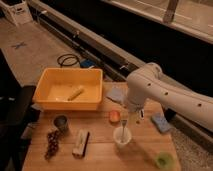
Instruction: Place fork in plastic cup
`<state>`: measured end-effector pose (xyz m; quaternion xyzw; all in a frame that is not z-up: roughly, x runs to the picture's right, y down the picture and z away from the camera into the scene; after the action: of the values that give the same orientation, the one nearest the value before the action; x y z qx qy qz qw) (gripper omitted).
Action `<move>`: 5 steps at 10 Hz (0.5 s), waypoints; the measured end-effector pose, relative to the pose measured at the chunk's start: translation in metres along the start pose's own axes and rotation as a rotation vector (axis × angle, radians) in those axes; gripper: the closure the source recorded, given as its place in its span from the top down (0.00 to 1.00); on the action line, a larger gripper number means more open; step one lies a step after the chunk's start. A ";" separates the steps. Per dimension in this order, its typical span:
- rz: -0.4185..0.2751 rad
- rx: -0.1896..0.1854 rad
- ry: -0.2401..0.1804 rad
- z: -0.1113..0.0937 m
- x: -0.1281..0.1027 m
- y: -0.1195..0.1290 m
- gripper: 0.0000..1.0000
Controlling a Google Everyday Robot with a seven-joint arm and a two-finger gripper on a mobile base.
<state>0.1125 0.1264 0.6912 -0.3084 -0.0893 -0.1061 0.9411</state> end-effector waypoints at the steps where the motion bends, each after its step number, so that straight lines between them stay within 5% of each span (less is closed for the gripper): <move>1: -0.017 -0.014 -0.010 0.008 -0.006 -0.001 0.65; 5: -0.035 -0.069 -0.026 0.034 -0.012 0.000 0.65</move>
<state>0.0978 0.1478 0.7154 -0.3403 -0.1035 -0.1216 0.9267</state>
